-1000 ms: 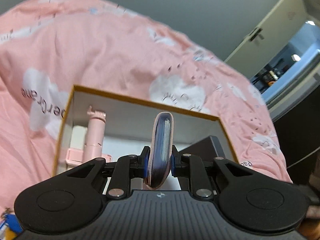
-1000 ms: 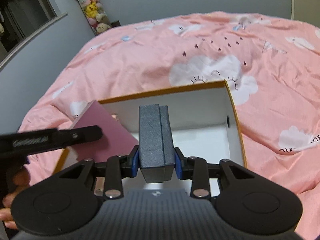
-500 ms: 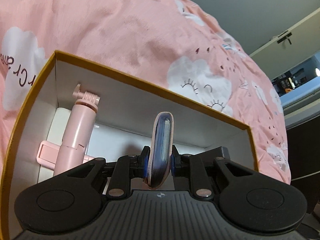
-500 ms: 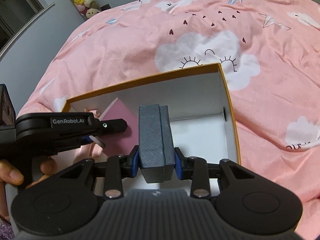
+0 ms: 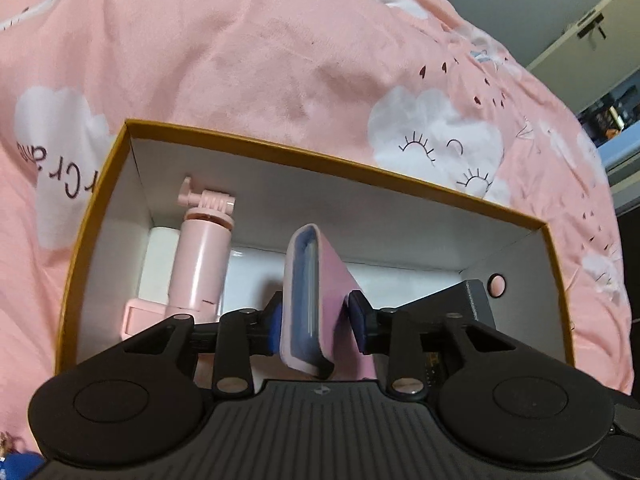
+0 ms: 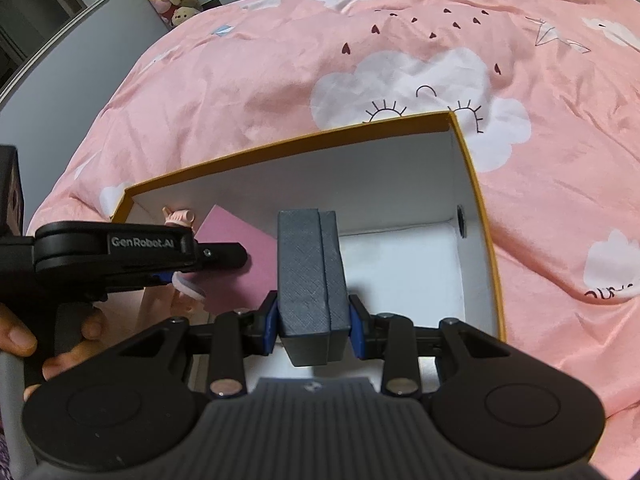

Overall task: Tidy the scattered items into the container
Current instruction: 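Lower the pink notebook into the orange box and open the left tool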

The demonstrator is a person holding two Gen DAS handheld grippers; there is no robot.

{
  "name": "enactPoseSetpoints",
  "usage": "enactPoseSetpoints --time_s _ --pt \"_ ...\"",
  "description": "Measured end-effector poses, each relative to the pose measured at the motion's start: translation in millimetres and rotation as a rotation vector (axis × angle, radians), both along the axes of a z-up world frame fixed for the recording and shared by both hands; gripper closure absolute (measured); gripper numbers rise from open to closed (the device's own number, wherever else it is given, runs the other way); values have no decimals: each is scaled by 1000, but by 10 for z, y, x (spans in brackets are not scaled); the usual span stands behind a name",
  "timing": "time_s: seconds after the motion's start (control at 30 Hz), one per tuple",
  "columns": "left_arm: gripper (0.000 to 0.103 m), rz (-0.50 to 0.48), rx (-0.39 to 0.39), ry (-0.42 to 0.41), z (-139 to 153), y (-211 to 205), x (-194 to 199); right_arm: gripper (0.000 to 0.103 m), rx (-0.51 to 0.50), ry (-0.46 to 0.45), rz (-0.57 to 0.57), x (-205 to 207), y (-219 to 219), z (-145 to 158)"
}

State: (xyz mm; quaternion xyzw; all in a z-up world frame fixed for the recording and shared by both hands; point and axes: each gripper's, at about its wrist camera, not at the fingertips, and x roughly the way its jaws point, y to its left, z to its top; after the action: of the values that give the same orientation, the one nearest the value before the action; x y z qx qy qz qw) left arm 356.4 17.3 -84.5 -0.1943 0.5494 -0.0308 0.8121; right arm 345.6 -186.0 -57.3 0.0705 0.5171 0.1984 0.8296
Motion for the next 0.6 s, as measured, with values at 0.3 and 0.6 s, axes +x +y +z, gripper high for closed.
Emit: enactPoseSetpoints --time_s 0.3,0.6 --pt "49 -71 51 30 -76 -96 126 66 -17 7 -12 40 28 -11" --pt "44 -92 51 9 -6 -14 106 66 -43 11 -26 89 22 -29"
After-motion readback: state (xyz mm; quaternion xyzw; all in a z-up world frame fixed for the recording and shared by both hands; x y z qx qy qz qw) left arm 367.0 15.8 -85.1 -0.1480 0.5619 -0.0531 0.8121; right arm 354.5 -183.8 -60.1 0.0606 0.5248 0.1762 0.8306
